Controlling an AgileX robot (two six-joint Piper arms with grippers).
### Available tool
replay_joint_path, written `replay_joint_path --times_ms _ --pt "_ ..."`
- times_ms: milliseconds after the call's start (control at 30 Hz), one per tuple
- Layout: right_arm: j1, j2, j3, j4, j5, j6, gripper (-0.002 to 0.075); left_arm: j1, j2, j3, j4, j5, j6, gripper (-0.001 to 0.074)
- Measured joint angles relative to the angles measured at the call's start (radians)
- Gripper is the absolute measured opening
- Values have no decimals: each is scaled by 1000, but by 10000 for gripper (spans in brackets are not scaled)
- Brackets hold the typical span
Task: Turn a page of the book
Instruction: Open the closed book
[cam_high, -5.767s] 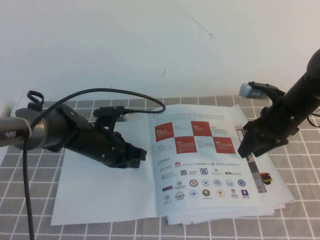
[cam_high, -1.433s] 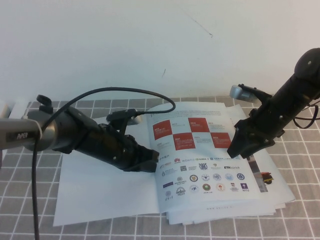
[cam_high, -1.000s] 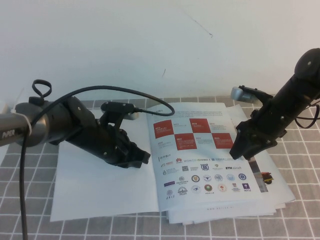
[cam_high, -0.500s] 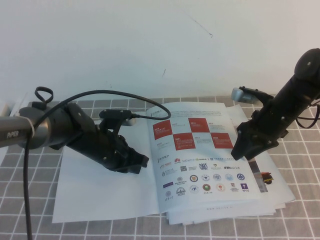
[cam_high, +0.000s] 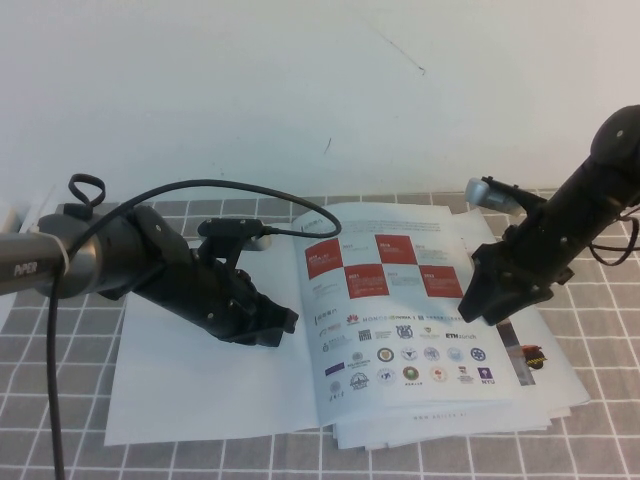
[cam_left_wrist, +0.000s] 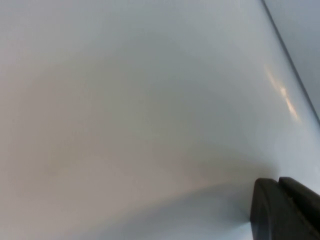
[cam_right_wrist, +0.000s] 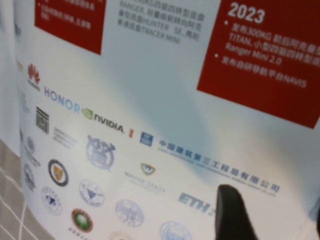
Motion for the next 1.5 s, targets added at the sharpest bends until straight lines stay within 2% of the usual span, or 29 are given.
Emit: replay_joint_path --times_ms 900,1167,1500 --pt "4 18 0 358 -7 -150 355 1 4 0 -26 6 31 -4" --pt "4 18 0 550 -9 -214 355 1 4 0 -26 6 31 -4" --pt "46 18 0 651 -16 -272 355 1 4 0 -30 6 29 -4"
